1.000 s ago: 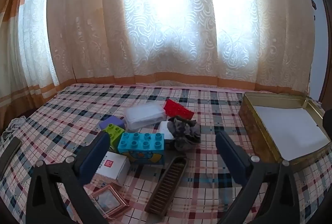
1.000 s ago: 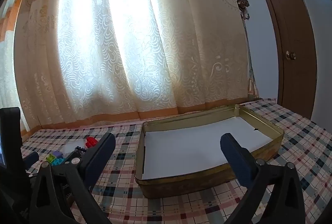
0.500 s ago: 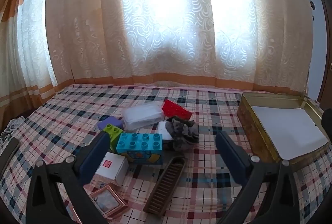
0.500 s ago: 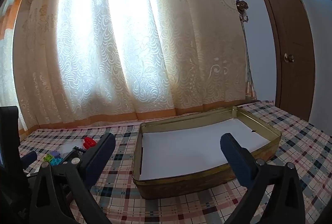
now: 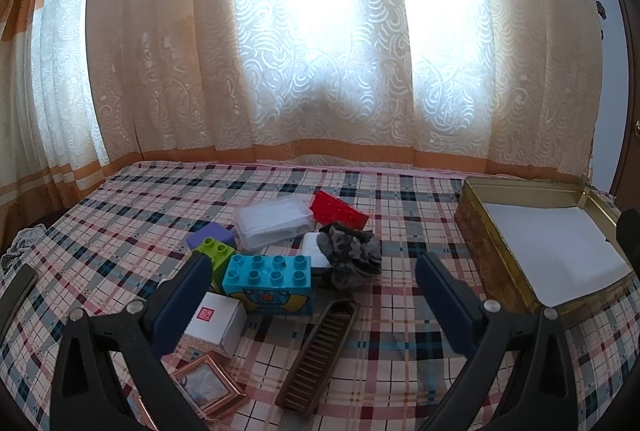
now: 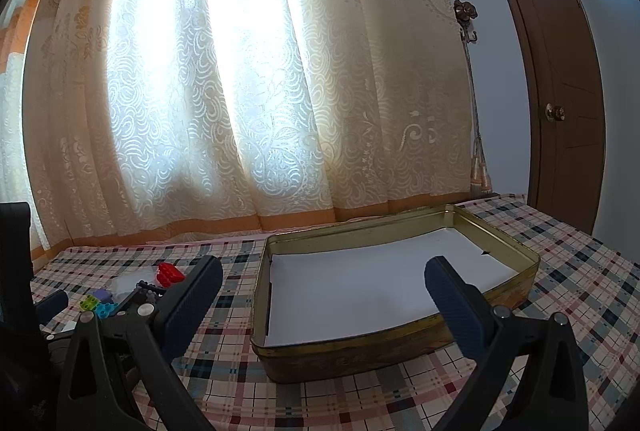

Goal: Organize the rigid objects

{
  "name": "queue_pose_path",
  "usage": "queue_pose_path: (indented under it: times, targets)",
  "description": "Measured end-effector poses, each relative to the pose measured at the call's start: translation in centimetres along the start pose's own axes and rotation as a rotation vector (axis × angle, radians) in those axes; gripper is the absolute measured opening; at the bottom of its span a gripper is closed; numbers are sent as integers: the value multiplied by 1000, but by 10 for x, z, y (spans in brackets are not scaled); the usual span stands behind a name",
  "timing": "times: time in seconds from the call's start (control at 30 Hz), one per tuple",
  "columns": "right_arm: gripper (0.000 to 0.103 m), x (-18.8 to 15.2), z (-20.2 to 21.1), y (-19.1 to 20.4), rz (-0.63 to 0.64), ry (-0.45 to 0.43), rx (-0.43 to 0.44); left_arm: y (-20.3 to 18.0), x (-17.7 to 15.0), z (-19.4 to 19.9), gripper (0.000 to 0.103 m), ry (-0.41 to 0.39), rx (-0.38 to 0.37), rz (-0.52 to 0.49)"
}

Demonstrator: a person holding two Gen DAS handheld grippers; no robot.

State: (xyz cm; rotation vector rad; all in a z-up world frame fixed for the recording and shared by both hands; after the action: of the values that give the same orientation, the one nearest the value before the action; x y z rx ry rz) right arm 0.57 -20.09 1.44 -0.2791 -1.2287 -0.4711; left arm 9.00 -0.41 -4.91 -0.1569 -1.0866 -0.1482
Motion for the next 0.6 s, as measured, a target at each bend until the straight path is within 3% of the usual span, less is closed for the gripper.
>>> queue_pose_path:
  times: [0.6]
  targets:
    - [102, -4, -3, 6, 48, 0, -27, -9, -1, -1, 103, 0, -12, -7]
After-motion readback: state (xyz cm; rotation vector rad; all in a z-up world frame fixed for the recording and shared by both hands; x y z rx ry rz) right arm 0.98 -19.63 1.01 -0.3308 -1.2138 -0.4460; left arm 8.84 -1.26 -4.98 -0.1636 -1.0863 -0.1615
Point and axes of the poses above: each gripper's, at about its wrist camera, not at the fingertips, and z roughly against the way its jaws point, y to its left, x to its top, the point moved 10 cm from there along -z, roughly the way its jaws point, and after that the axes turned 10 degrees about -x, right-handed, at the moved point
